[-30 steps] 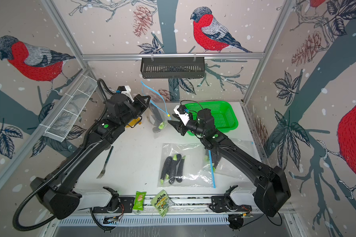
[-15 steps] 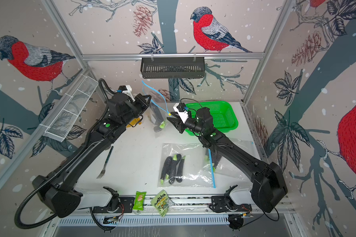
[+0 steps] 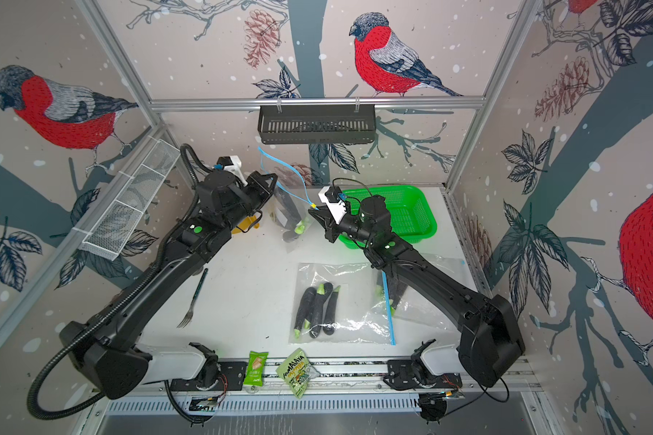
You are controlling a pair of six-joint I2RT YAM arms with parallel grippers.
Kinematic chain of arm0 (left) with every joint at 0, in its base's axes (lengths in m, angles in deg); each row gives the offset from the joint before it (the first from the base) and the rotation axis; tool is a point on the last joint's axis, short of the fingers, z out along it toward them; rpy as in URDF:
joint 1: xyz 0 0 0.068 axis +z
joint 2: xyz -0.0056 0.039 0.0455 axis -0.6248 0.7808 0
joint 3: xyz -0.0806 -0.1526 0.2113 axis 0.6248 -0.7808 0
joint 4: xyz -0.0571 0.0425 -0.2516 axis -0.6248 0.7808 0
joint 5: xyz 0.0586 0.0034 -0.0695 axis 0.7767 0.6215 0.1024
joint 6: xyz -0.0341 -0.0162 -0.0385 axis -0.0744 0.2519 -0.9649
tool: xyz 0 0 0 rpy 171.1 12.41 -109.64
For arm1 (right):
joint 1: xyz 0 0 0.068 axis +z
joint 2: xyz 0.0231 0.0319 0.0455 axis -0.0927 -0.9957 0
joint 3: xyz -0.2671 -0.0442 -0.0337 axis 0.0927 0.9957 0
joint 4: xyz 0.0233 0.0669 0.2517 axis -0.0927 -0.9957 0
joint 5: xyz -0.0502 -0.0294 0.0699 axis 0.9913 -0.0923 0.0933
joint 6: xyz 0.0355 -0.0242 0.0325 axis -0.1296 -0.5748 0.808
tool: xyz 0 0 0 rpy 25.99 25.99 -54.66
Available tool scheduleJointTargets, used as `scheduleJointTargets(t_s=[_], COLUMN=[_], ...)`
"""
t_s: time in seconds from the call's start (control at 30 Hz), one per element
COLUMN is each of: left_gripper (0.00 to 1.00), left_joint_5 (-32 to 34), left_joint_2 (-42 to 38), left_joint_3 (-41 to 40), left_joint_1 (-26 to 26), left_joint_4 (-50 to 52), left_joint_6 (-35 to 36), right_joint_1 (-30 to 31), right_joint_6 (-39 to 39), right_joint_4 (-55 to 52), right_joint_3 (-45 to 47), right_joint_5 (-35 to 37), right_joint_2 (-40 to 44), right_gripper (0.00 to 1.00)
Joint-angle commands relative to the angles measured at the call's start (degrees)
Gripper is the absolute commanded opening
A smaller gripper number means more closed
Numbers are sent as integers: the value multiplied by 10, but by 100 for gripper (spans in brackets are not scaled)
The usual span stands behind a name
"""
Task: Place the eggplant in a zip-top bag and seal the zipper
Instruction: Zip the zipper on the zipper food storage bag.
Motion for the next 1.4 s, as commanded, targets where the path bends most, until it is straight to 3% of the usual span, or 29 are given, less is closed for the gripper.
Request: scheduleJointTargets(t_s=[0.0,0.1,0.3,0.43,0.6,0.73,0.9,1.0,1.23,1.37], left_gripper=[0,3,35,47,66,78,79,78,77,88], left_joint_5=[1,-11,-34,-82,-200,-328,-485,-550,-603,-589], left_joint_2=[-2,-4,-15,-15,-21,-5,17,21,31,38], left_joint_3=[2,-5,-18,-9,10,60,76,82,103,114], left_joint_1=[2,4,10,24,56,88,92,92,88,78], left_joint_4=[-40,-58,-93,-105,-91,18,111,145,198,247], left_joint_6=[1,7,48,102,251,435,645,724,830,907], right_joint_1=[0,2,-7,-13,-17,-7,8,19,42,60], right_joint_6=[8,-10,-39,-62,-119,-145,-161,-166,-174,-179], right_joint_4=[21,-4,-103,-198,-354,-444,-543,-588,-646,-662], right_joint_3=[-4,-11,-49,-96,-181,-235,-305,-341,-395,-417], right_joint_5=[-19,-29,-39,-31,-19,15,38,57,65,70], right_joint_2=[3,4,1,-12,-47,-57,-67,-69,-72,-83], right_gripper=[6,6,5,5,4,4,4,4,4,4])
